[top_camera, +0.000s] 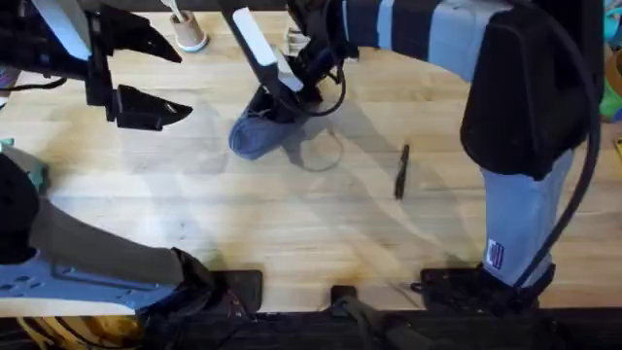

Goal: Unzip the bag, pick up the pens from the table one at a time and place them inside, then zip the bag closed.

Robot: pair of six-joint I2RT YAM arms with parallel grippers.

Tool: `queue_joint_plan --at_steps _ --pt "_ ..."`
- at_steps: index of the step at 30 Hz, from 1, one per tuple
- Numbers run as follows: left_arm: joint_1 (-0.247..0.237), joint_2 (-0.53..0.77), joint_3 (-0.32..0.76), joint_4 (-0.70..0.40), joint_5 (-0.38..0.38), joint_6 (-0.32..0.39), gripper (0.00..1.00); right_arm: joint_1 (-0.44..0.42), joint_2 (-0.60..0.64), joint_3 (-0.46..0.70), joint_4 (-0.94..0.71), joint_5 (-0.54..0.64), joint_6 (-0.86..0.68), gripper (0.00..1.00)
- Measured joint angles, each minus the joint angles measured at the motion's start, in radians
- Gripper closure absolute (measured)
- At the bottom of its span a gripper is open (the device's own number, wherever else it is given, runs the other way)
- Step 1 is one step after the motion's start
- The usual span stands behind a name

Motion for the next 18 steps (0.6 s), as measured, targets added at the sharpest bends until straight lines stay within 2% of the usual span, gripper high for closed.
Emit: queue_joint_plan --at_steps 3,4,5,9,10,11,18 --pt "0.000 0.000 0.000 0.000 0.000 0.000 0.006 0.009 0.002 0.000 0.000 -0.005 0.000 0.966" --pt "0.000 0.000 0.000 0.000 0.000 0.000 0.005 0.010 0.002 0.000 0.000 -0.005 0.000 0.919" --pt "0.000 0.000 0.000 0.000 0.000 0.000 0.006 0.010 0.002 0.000 -0.001 -0.009 -0.001 0.810" --pt "0.000 0.000 0.000 0.000 0.000 0.000 0.006 0.010 0.002 0.004 0.006 -0.009 -0.011 0.223" --pt "0.000 0.000 0.000 0.000 0.000 0.000 0.006 0.009 0.002 0.004 0.009 -0.006 -0.014 0.100" --pt "0.000 0.000 0.000 0.000 0.000 0.000 0.005 0.009 0.004 0.004 0.010 -0.003 -0.017 0.031" --pt "0.000 0.000 0.000 0.000 0.000 0.000 0.006 0.009 0.006 0.005 0.012 0.000 -0.018 0.008"
